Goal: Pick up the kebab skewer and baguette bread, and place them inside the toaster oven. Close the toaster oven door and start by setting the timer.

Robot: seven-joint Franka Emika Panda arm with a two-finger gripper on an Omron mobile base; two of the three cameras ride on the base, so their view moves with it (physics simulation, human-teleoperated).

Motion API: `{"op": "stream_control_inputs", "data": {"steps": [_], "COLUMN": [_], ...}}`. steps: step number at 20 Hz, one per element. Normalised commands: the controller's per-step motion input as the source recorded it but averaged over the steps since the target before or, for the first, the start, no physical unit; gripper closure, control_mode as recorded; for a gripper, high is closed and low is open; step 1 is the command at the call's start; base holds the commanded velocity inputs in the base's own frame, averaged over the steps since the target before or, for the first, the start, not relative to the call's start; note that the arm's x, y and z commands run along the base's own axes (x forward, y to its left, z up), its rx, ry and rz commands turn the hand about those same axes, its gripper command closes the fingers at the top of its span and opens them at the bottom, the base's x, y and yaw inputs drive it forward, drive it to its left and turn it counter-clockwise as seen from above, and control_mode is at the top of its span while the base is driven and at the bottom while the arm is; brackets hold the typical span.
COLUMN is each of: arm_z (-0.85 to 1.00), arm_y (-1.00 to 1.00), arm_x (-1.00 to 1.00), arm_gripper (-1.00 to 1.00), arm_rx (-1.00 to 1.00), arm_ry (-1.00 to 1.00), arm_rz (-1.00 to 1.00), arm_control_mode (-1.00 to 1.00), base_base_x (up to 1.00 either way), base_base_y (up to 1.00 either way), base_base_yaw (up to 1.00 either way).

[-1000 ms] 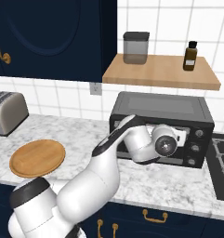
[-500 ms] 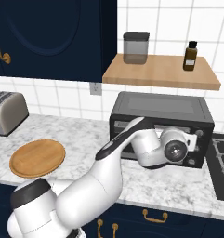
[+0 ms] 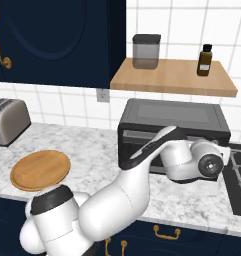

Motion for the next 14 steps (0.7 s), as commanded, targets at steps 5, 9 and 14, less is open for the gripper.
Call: {"op": "stream_control_inputs", "data": {"steps": [5, 9, 14], "arm_z": [0.0, 0.0, 0.0], "arm_y": [-0.08, -0.13, -0.16], "arm_x": [0.0, 0.05, 0.13], "arm_gripper": [-1.0, -1.0, -1.0], "arm_rx": [0.0, 0.01, 0.13], "arm_ry": [0.0, 0.0, -0.02], "arm_rz": [0.0, 0.0, 0.0], "arm_control_mode": [-1.0, -1.0, -1.0], "base_base_x": [0.0, 0.0, 0.0], "base_base_y": [0.0, 0.0, 0.0], "base_base_yaw": [0.0, 0.0, 0.0]}}
